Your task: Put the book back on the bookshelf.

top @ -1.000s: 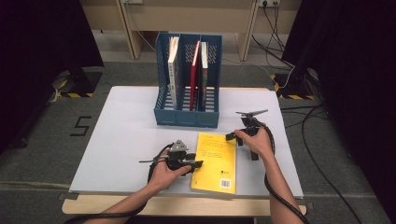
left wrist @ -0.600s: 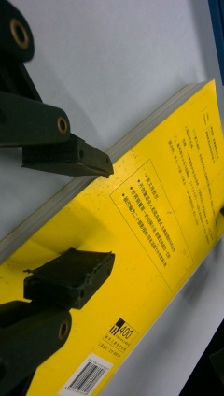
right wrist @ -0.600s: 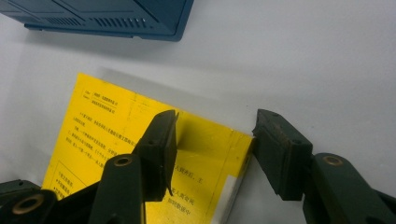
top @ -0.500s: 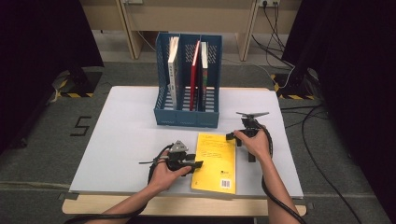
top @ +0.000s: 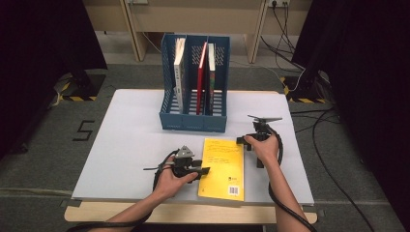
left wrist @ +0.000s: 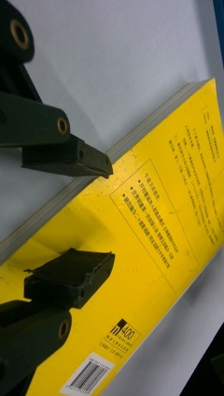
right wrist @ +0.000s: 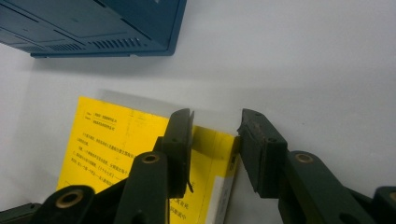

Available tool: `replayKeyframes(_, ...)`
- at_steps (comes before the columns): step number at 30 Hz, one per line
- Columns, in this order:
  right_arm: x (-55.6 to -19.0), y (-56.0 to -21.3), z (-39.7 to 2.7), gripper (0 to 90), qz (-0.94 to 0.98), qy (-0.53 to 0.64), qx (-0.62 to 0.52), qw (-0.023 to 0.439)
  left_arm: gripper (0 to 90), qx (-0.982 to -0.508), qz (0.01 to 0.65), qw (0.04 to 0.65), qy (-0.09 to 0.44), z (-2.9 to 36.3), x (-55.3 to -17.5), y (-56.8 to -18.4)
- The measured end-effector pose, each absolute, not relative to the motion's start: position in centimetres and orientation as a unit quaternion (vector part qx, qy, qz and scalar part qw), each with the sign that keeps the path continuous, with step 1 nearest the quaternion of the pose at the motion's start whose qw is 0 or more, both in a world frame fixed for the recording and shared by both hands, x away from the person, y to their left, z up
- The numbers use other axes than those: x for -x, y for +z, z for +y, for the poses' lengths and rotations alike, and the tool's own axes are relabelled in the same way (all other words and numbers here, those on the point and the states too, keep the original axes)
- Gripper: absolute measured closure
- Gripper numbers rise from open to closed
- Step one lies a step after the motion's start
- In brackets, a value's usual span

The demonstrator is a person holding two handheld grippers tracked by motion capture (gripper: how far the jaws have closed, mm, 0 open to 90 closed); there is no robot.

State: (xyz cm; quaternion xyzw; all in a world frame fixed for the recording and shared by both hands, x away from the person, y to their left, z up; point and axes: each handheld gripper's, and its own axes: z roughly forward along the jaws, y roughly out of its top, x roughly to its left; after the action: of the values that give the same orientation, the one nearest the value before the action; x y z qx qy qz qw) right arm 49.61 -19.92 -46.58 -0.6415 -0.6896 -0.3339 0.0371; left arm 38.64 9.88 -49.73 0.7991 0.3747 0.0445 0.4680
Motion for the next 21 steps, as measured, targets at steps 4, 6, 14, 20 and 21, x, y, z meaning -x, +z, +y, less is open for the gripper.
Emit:
replayKeyframes(4, -49.5, -45.8, -19.8, 68.6, -0.689, -0.343, 0.638, 0.034, 51.4, -0.799, 0.377, 0.467, 0.046, 9.9, -38.6, -49.7)
replayKeyframes(6, -49.5, -45.4, -19.8, 69.7, -0.686, -0.35, 0.637, 0.031, 51.7, -0.797, 0.379, 0.468, 0.043, 10.0, -38.7, -49.7)
replayKeyframes(14, -49.5, -43.5, -19.7, 71.8, -0.685, -0.361, 0.632, 0.021, 54.3, -0.796, 0.38, 0.47, 0.032, 9.7, -39.3, -49.5)
replayKeyframes(20, -49.6, -42.4, -19.8, 71.9, -0.685, -0.362, 0.632, 0.016, 54.1, -0.797, 0.381, 0.468, 0.031, 9.1, -39.7, -49.5)
replayKeyframes(21, -49.6, -42.1, -19.9, 71.9, -0.685, -0.363, 0.631, 0.014, 54.1, -0.797, 0.381, 0.467, 0.031, 9.1, -39.8, -49.5)
